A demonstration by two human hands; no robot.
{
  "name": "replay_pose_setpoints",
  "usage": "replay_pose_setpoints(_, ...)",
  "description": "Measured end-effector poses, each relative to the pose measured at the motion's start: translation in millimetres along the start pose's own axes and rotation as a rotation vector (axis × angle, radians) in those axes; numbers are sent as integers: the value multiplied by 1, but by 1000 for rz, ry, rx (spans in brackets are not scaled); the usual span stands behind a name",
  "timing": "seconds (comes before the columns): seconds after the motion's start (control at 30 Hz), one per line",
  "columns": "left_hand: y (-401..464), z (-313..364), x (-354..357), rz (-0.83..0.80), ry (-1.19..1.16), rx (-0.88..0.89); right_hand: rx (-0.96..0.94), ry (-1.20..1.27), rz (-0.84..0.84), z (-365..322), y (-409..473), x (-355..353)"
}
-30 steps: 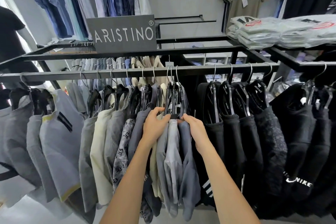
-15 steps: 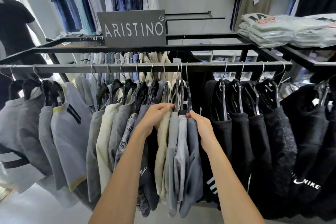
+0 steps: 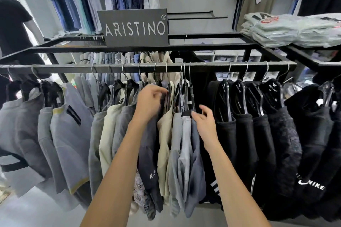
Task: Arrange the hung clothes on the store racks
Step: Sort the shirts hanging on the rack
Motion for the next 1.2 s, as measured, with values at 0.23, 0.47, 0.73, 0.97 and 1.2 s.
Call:
replay_pose_setpoints(0.23,-1,-57,-17,90,265,-3,-400,-558,95,-64,-15,42)
replay_pose_setpoints(0.47,-28,-53,-6,127,18,177,-412,-715,117,-52,-24,55)
replay_pose_setpoints(0.73,-43,-78,-1,119,-23,-15,-425,-820,133,-46,-24,56)
replay_pose_setpoints(0.97,-43,-82,-1,141,-64,-15,-425,-846,176,-47,-27,61)
replay_pose_setpoints(1.2,-42,-86,-1,163,-91,13,-391,-845,268,-47,-33,68)
Point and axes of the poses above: each hand's wrist, its own y-axis towards the middle knuckle, its own x-axis out of the palm, z = x × y, the point moved 10 cm from there along y, towards the middle knuckle, and after that the axes turned 1 degree about -z, right-handed, at the moved point
